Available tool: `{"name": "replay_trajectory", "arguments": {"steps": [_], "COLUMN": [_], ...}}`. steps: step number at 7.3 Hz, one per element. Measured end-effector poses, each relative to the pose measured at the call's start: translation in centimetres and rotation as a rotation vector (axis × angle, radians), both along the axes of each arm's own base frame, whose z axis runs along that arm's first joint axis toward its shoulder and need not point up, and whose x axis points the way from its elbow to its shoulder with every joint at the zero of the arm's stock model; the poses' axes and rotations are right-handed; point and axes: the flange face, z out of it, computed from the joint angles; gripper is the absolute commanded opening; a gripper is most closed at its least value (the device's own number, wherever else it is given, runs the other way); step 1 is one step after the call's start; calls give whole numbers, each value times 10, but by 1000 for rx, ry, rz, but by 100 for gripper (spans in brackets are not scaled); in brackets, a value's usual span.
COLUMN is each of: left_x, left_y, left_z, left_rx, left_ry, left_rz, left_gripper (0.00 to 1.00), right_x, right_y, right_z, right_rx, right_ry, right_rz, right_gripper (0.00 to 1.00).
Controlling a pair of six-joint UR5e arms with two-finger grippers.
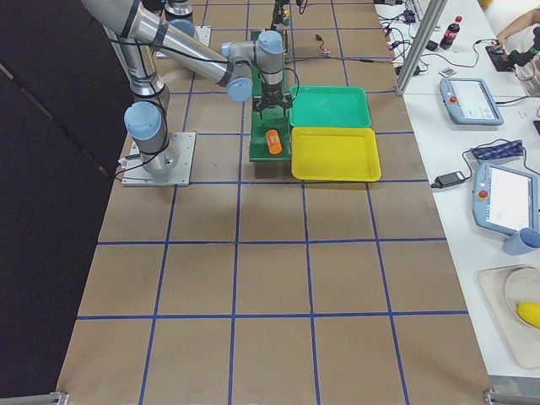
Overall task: Sort buttons by color to trays
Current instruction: 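Move the left gripper back and grasp the second green-capped switch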
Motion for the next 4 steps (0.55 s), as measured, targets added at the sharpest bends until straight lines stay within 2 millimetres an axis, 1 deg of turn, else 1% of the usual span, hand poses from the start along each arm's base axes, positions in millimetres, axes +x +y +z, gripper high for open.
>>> {"name": "replay_trajectory", "arguments": {"steps": [1,2,3,4], "left_x": [-2,2,14,31], "left_y": [-5,-10,-13,-16], "left_z": [15,32,44,48], "left_rx": [-42,-79,-100,-103], "left_ry": [-18,-37,-74,-131], "left_rz": [18,33,34,-6], "left_gripper": [100,100,100,100], "right_x": [0,0,0,0], "right_y": [0,-1,-1,0], "right_z": [0,1,1,0], "right_rx": [-3,-4,-4,-3], "right_ry": [-1,-1,-2,-2], "right_rz": [-4,-7,-8,-8], "right_gripper": [100,100,100,100]}}
